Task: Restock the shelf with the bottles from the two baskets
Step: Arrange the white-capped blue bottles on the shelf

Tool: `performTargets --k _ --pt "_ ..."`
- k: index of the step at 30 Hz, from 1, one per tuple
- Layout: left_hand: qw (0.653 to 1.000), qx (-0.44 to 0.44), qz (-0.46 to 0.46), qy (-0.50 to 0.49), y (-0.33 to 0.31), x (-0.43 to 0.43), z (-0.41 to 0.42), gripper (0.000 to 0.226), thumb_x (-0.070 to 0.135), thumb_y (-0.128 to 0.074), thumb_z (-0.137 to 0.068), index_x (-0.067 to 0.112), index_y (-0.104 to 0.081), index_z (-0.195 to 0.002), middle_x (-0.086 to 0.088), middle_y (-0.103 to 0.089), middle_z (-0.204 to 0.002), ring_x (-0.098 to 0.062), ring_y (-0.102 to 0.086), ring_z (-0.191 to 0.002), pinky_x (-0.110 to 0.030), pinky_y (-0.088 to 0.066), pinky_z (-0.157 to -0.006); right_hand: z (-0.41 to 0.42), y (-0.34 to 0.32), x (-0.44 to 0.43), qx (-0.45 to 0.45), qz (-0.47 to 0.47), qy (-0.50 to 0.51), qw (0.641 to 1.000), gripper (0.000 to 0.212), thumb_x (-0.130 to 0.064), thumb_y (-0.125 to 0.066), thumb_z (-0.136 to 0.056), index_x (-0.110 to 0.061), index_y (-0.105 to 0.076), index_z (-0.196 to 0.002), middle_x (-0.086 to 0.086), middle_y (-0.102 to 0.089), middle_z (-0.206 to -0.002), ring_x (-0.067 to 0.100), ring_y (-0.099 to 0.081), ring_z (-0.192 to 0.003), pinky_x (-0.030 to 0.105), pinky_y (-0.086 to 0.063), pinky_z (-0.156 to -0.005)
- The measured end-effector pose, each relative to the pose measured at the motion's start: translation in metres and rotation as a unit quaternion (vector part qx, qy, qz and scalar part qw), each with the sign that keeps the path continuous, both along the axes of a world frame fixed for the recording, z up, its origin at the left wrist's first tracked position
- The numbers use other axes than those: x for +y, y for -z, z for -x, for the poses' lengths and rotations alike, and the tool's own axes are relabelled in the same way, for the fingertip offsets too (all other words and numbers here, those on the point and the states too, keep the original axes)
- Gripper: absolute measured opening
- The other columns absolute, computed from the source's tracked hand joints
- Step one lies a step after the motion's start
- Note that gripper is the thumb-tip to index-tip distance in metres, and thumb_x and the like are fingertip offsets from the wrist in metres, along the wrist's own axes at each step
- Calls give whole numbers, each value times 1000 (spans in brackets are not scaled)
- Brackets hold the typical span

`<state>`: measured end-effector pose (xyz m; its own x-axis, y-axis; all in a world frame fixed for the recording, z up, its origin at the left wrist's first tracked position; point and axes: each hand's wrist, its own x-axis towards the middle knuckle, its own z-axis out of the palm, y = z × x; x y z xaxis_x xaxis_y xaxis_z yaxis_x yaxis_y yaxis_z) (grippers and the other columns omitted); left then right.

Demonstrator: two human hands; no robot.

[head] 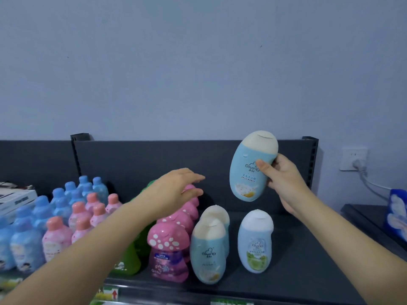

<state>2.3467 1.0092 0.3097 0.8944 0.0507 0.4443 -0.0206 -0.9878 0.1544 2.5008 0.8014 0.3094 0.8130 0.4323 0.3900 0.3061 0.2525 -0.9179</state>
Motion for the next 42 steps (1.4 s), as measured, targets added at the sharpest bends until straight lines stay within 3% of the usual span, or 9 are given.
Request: performTargets --k 5,10,14,17,24,29,33,37,42 --pt "994 -4 108 14 -19 7 -33 42 30 -56 -93 25 -50 -134 8 -57 -121 -4 -55 -111 -23 -44 -96 -35 3 7 -6 80 -33 996 23 -15 -61 -88 -16 -57 -111 -2 -67 -110 11 -62 -101 26 -50 -76" --pt "994 52 89 45 -15 31 -76 35 34 -57 -92 30 -55 -127 14 -58 -117 -2 -55 -106 -21 -45 -93 -77 40 20 32 189 -58 980 28 -7 -63 -86 -10 -55 -113 10 -68 -110 21 -64 -104 35 -53 -86" --pt "980 172 45 95 0 49 -111 31 37 -61 -89 30 -62 -119 24 -54 -99 3 -57 -97 -18 -46 -90 -105 81 36 89 219 -82 968 33 -6 -64 -86 -10 -52 -116 10 -66 -114 19 -63 -106 34 -53 -87" --pt "975 194 24 108 10 63 -136 35 38 -61 -88 28 -60 -122 21 -54 -103 3 -57 -97 -19 -47 -89 -119 102 51 120 213 -106 964 35 -4 -63 -86 -10 -49 -118 6 -66 -114 16 -65 -104 27 -54 -79" --pt "965 223 22 133 21 77 -170 41 38 -59 -90 28 -54 -130 12 -57 -114 -4 -58 -100 -24 -47 -91 -137 134 75 125 229 -141 955 34 -3 -67 -83 -11 -50 -112 3 -68 -108 11 -67 -99 26 -54 -79" --pt "963 233 19 138 23 72 -175 38 37 -60 -90 26 -58 -126 8 -59 -116 -2 -57 -96 -14 -45 -85 -145 136 73 114 220 -184 951 73 -23 -87 -55 0 -49 -113 12 -67 -113 19 -65 -105 28 -54 -82" --pt "963 241 32 119 22 65 -164 35 32 -62 -90 22 -61 -123 8 -61 -112 2 -54 -92 -2 -39 -77 -153 123 64 120 274 -245 922 56 -21 -71 -68 -28 -53 -121 -11 -67 -115 2 -64 -104 20 -51 -79" --pt "966 245 41 74 21 58 -147 36 33 -61 -90 24 -60 -124 10 -61 -112 0 -56 -92 -6 -41 -80 -160 121 64 82 335 -259 902 55 -25 -70 -71 -34 -49 -121 -16 -66 -107 -2 -62 -94 20 -49 -74" --pt "971 221 81 32 20 45 -124 31 32 -63 -88 27 -65 -118 22 -57 -100 3 -58 -91 -10 -43 -82 -157 125 72 43 329 -279 901 43 -11 -65 -87 -34 -49 -119 -17 -65 -98 -1 -60 -89 21 -49 -71"
